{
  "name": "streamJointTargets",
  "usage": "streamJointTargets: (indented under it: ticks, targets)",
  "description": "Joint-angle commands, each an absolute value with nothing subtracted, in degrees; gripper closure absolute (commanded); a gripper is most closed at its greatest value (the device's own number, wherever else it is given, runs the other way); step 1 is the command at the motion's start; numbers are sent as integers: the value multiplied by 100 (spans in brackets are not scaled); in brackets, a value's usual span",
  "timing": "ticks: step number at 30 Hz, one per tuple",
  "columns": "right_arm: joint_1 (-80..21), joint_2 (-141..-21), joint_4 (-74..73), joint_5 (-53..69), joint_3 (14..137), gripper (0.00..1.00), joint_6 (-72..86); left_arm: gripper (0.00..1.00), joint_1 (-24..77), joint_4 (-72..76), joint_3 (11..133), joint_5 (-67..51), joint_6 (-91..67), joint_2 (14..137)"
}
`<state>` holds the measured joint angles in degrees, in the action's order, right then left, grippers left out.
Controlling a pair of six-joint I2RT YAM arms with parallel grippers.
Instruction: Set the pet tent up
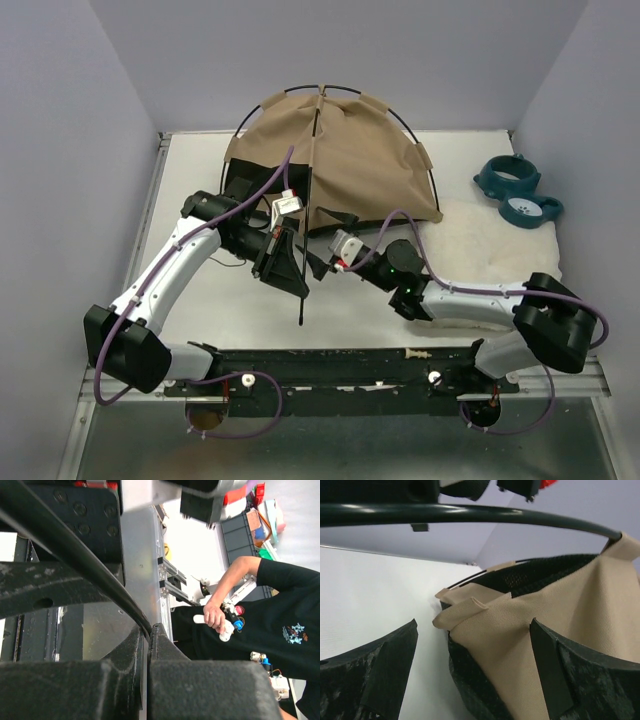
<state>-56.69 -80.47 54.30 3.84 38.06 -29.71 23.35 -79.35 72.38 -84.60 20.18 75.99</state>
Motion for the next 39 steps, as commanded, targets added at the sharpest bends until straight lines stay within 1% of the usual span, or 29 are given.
streamJointTargets:
  ticks: [1, 6, 9, 13, 14, 15, 16, 17, 20, 24, 31, 39]
  targets:
    - [-5844, -8331, 6829, 387, 3630, 3, -3884, 100, 2312, -8631, 7365, -9475, 2329, 7602]
    - [-5906, -8595, 6689, 45, 3849, 13, -4025, 100, 2312, -8631, 7400, -9475, 2364, 7638]
    - [-5906, -8710, 6706, -184, 3876, 23, -4060, 100, 2312, -8631, 7400, -9475, 2426, 7638]
    - [-5915, -8719, 6627, -483, 3937, 59, -3964, 100, 2312, -8640, 7365, -9475, 2470, 7629]
    - [-5915, -8693, 6575, -509, 3937, 70, -3920, 100, 2312, -8631, 7365, -9475, 2478, 7629]
    - [-5915, -8666, 6539, -501, 3946, 85, -3911, 100, 2312, -8640, 7383, -9475, 2496, 7646]
    - [-5906, -8640, 6539, -484, 3920, 94, -3885, 100, 2312, -8631, 7400, -9475, 2522, 7664]
    - [-5906, -8605, 6496, -483, 3903, 99, -3876, 100, 2303, -8640, 7426, -9466, 2549, 7699]
    - [-5906, -8491, 6372, -545, 3841, 99, -3841, 100, 2250, -8640, 7593, -9422, 2689, 7813]
    - [-5915, -8087, 6337, -291, 3316, 99, -3876, 100, 2040, -8648, 7918, -9168, 2987, 8111]
    - [-5915, -7454, 5810, -53, 2795, 99, -3560, 100, 1688, -8631, 9104, -8903, 3208, 8937]
    - [-5915, -7085, 5520, -35, 2558, 99, -3410, 100, 1766, -8640, 10370, -8895, 2532, 9772]
